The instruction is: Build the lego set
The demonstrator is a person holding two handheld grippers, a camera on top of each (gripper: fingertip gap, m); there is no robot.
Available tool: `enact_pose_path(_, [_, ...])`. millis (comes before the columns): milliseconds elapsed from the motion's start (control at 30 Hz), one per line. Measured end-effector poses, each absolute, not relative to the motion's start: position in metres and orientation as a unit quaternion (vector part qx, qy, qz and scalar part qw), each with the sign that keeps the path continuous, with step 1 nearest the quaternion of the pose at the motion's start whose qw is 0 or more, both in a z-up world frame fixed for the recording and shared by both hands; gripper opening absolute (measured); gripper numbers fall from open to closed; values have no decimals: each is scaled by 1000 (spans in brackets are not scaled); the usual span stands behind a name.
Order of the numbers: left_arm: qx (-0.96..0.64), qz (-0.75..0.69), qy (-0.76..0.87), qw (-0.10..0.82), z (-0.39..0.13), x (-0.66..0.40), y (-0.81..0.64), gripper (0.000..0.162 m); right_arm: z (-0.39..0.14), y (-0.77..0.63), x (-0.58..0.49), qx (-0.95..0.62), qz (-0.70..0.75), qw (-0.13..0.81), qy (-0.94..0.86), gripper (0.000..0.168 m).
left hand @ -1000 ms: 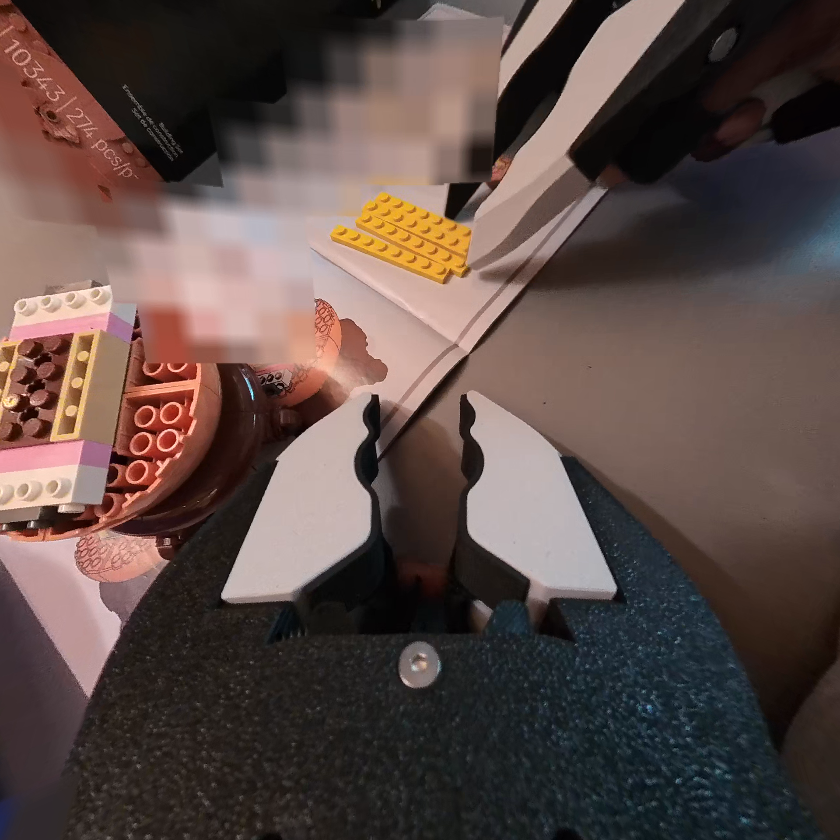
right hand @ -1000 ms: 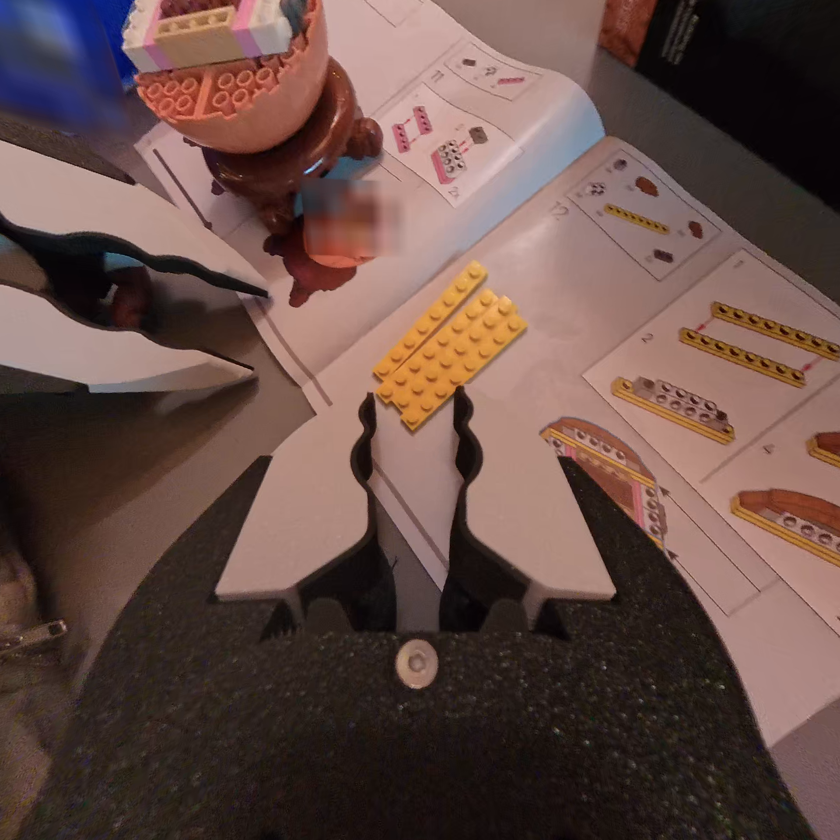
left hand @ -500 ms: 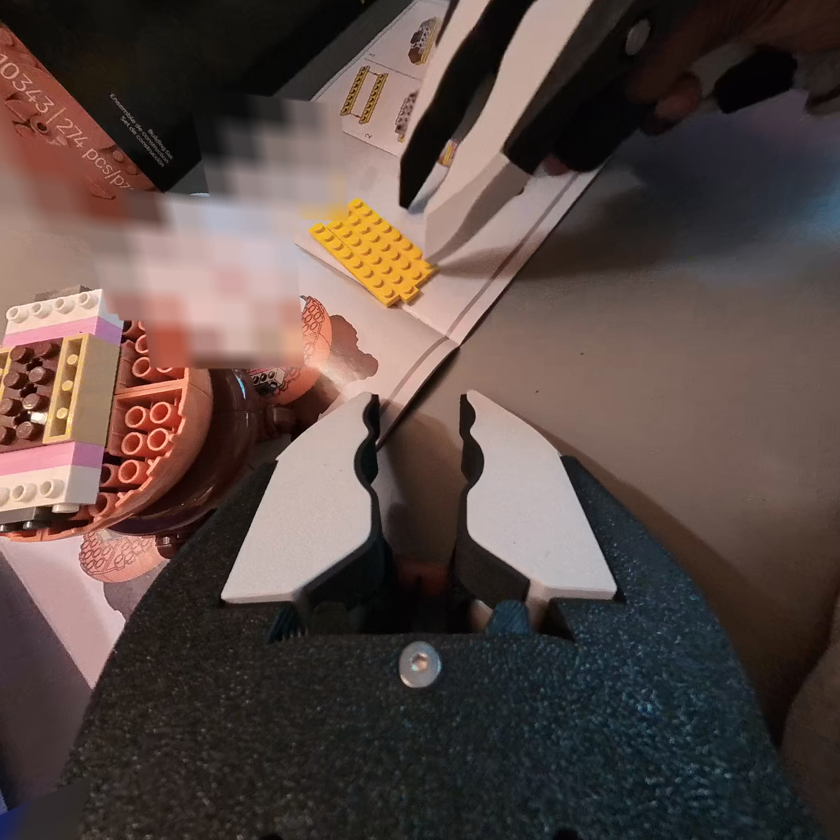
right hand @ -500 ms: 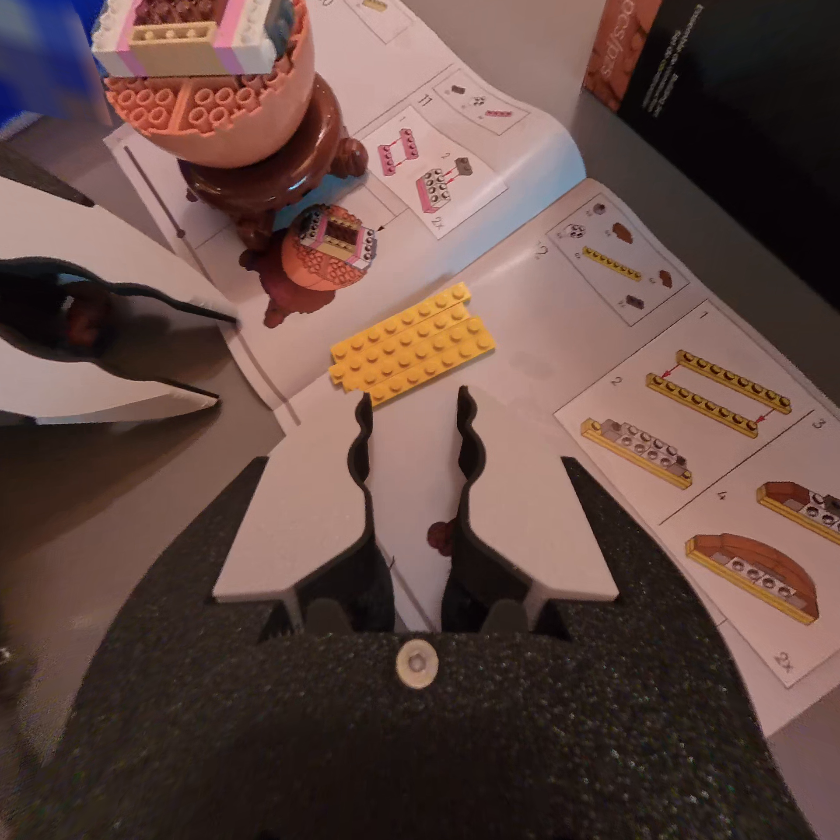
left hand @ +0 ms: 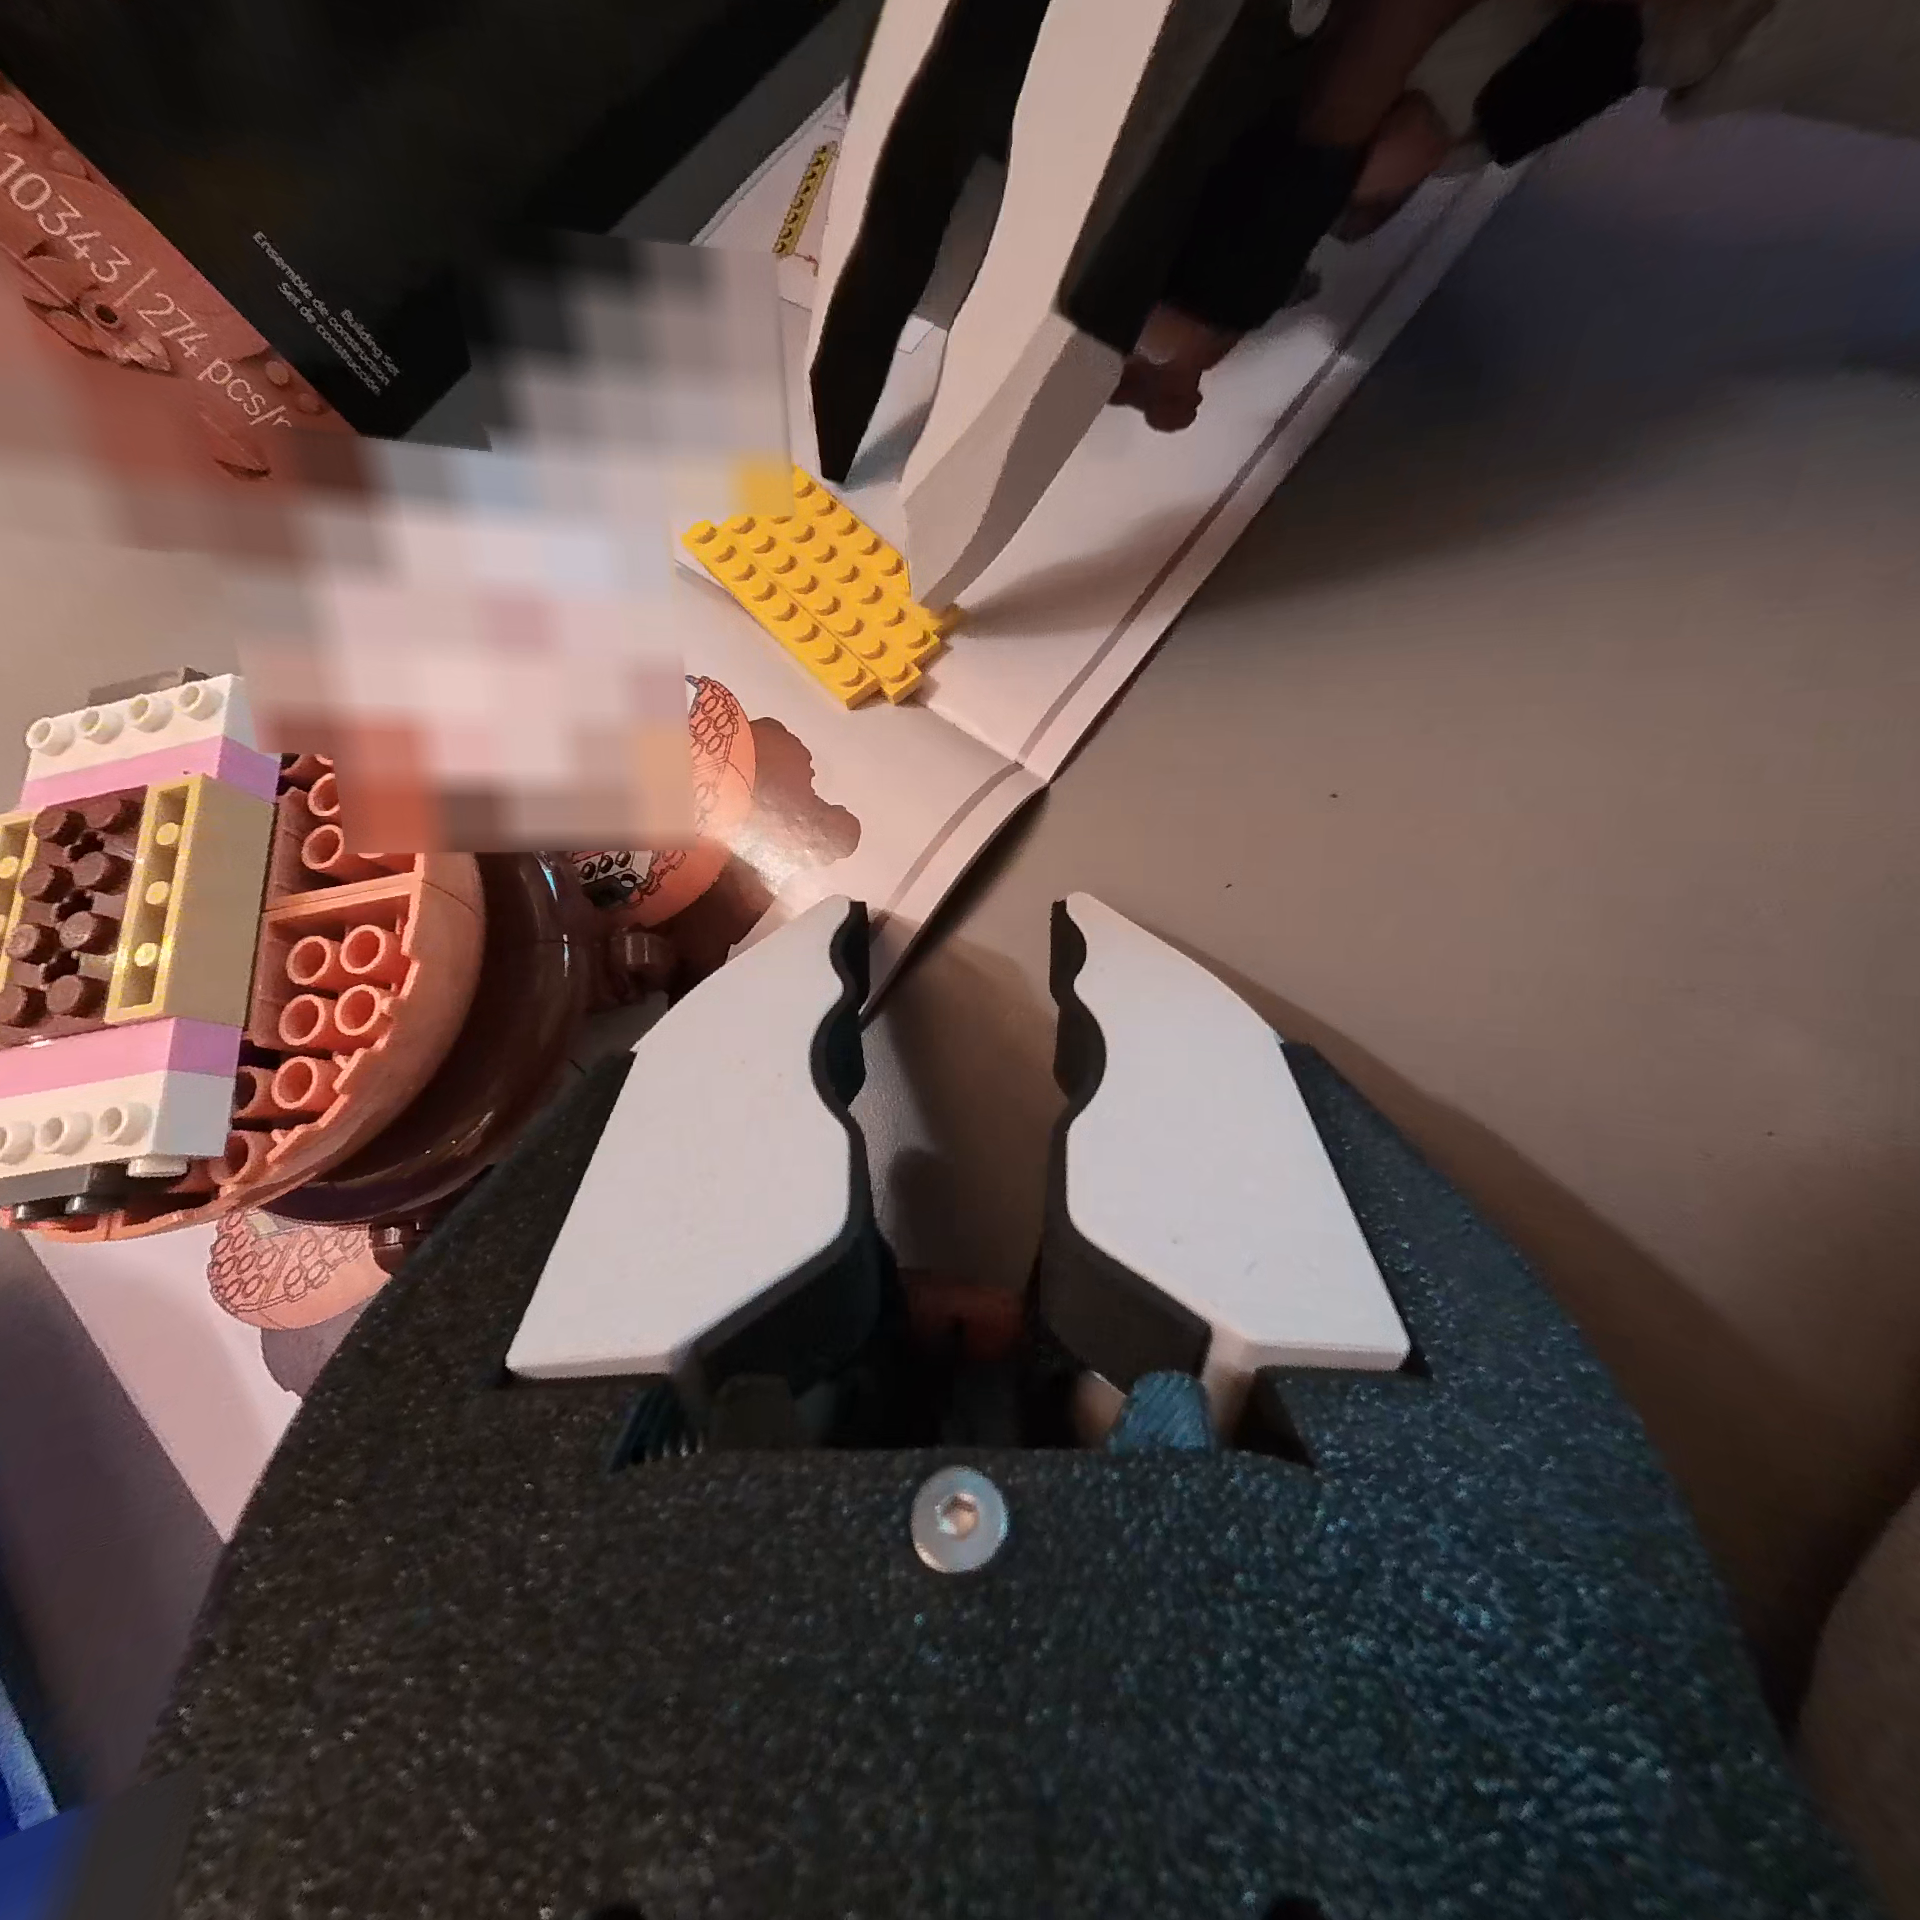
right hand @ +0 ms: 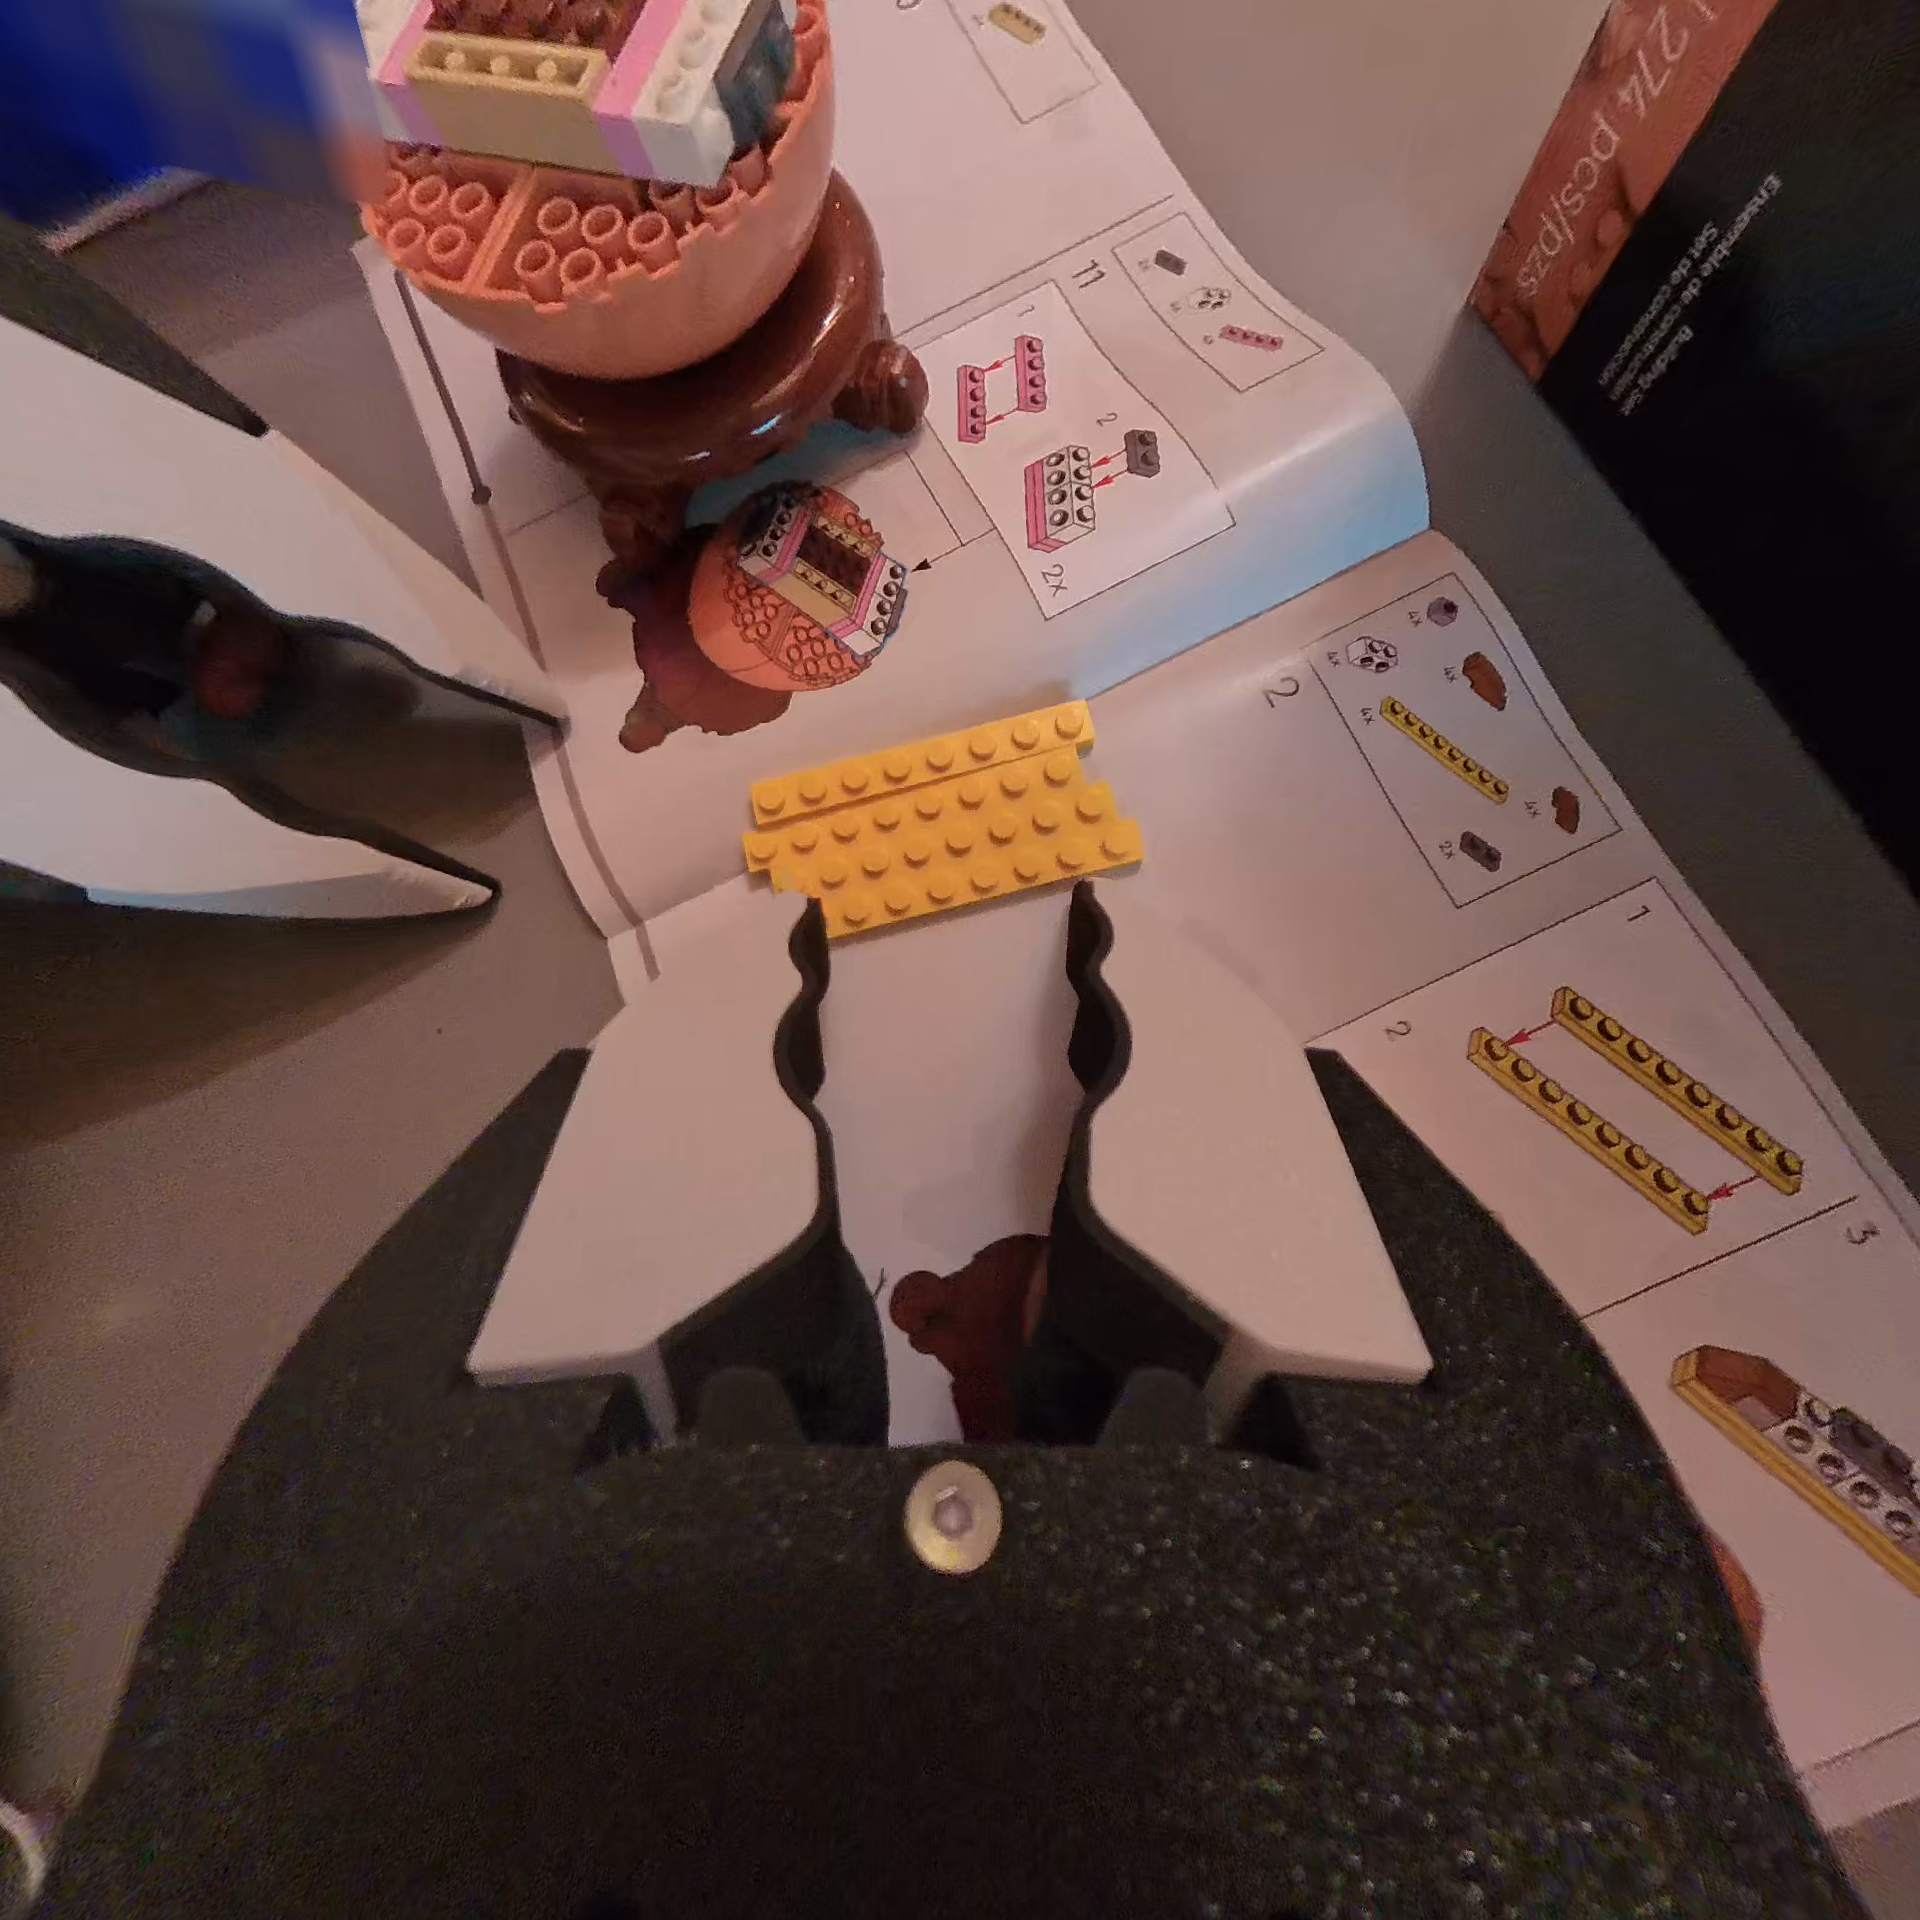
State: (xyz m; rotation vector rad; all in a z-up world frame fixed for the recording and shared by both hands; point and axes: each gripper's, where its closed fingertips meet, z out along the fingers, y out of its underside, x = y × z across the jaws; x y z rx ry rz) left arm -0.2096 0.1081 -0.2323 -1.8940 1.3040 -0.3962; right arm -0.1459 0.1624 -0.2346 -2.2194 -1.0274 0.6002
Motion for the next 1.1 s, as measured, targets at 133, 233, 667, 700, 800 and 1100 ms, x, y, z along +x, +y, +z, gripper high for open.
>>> enact_pose_path(133, [-743,-158,515,396,-231,-207,108,33,-235,166,-148,-821,234,302,-424,47])
enact_pose_path(233, [-740,-173,517,395,-227,-198,107,32,-235,167,-153,-805,241,301,-451,49])
enact_pose_path(667, [-755,-192,525,343,-235,-166,118,33,-234,170,-149,-782,263,303,-477,50])
enact_pose_path(700, [-756,-197,522,342,-235,-165,119,33,-234,169,-150,-780,265,303,-480,50])
enact_pose_path(800, [-760,-201,517,338,-234,-166,120,33,-230,169,-150,-776,263,316,-478,49])
enact_pose_path(1100, [-730,-216,539,360,-228,-159,111,33,-221,179,-147,-764,290,314,-483,57])
